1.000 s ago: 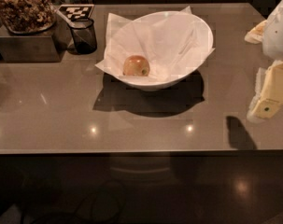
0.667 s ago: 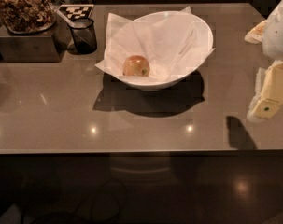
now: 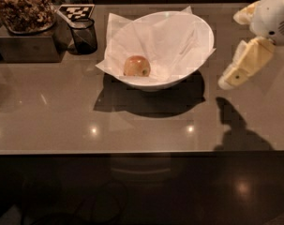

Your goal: Pick apple from white bowl

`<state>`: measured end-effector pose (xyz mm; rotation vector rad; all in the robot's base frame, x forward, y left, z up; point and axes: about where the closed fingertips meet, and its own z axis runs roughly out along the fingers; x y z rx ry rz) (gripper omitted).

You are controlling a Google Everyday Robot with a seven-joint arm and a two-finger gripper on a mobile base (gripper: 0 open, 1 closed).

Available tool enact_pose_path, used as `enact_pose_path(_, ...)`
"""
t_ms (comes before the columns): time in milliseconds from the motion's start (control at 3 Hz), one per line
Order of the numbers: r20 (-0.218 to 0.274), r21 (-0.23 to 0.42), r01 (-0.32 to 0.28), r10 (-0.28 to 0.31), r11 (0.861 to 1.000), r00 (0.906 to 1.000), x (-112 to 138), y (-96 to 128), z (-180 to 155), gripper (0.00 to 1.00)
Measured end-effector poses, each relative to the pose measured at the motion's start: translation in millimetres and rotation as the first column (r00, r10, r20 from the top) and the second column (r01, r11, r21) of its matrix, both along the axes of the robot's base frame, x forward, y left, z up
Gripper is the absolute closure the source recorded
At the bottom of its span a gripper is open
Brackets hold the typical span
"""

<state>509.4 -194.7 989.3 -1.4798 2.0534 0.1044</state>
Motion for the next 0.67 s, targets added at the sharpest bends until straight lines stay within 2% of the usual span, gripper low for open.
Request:
enact_pose_path(333,0.036,0.218,0.015,-0.023,0.976,0.9991,52.7,19.0,16.5,0.0)
enact_pose_path(667,0.044,0.25,0.008,-0.02,0.968,0.9988,58.7,21.5,21.9,0.0)
